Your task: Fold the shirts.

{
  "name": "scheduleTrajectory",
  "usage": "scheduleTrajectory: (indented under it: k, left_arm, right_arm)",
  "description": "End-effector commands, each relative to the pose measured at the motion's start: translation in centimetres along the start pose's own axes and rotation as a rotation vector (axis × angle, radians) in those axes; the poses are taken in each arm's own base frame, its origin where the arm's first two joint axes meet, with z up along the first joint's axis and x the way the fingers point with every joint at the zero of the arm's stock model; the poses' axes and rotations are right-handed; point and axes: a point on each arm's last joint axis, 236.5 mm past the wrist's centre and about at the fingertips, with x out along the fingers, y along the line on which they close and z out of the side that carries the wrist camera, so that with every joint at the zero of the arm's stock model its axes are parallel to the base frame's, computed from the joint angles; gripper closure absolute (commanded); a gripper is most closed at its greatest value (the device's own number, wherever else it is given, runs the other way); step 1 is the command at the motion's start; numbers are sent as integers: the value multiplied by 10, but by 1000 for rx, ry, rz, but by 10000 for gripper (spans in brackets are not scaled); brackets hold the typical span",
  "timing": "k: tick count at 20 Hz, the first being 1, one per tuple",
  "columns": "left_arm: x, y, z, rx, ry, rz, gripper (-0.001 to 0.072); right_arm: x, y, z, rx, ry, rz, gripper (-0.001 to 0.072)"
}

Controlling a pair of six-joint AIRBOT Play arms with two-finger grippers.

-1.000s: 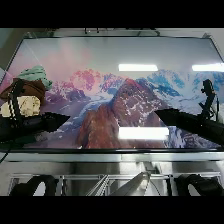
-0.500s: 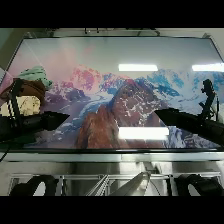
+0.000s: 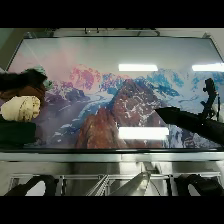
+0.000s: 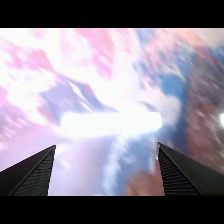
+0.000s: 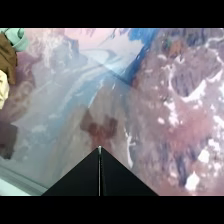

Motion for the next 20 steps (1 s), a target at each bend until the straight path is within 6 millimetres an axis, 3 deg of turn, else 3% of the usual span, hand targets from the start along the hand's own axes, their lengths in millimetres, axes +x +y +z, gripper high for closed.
scheduleTrajectory:
  k: [1, 4, 7, 9, 13, 19, 20]
  left_arm:
    - [55, 83, 55, -23, 60, 71, 4]
    - [111, 136, 62, -53, 122, 65, 4]
    - [160, 187, 46, -39, 156, 145, 4]
    - [181, 219, 31, 9, 153, 260, 2]
    - [203, 239, 24, 58, 93, 343, 3]
    - [236, 237, 0, 96, 210, 320, 12]
    - [237, 241, -7, 149, 240, 358, 76]
  right_arm:
    - [0, 1, 2, 5, -8, 3, 692]
    - [0, 0, 3, 4, -13, 1, 692]
    - [0, 0, 5, 3, -22, -2, 692]
    - [0, -1, 5, 2, -21, -4, 692]
    - [2, -3, 4, 8, -13, -7, 692]
    - [9, -10, 0, 27, 12, -20, 691]
    - [10, -12, -1, 31, 17, -23, 692]
